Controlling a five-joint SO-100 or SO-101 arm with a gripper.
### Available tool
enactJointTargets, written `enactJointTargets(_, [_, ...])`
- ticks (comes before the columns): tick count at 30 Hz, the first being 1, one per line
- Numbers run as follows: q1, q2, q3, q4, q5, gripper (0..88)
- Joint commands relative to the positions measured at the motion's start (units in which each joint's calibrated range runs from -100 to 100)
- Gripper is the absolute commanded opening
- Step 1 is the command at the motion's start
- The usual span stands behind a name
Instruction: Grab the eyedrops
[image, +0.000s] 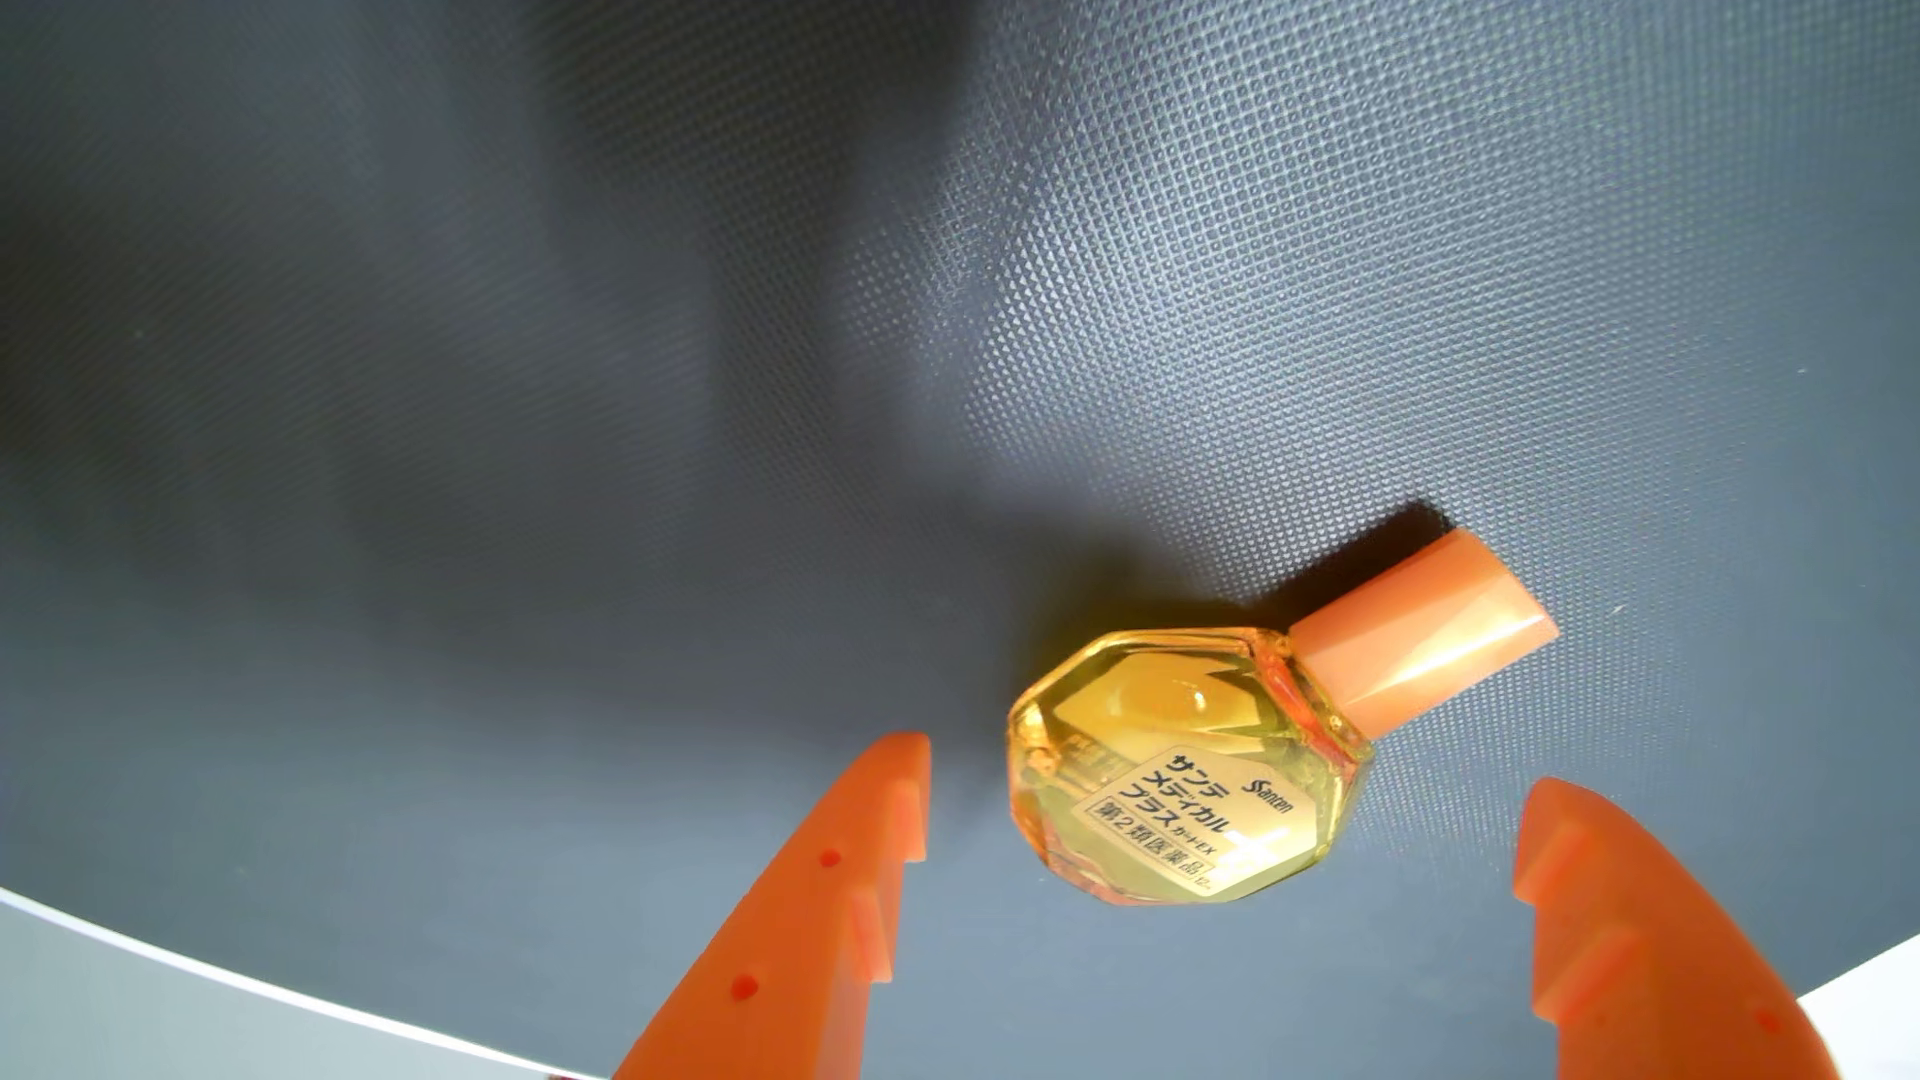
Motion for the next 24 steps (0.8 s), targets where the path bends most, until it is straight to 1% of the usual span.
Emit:
enactJointTargets(1, [0.31,-0.16,-1.68,0.05,0.27,31.4])
enactJointTargets(5, [0.31,0.10,-1.59,-1.85,0.27,31.4])
enactJointTargets(9, [0.31,5.11,-2.49,-4.71,0.21,31.4])
enactJointTargets(15, [0.89,10.46,-8.44,-1.51,0.21,31.4])
enactJointTargets(21, [1.97,10.80,-8.62,-1.07,0.21,31.3])
enactJointTargets(24, [2.72,10.71,-8.71,-1.33,0.21,27.4])
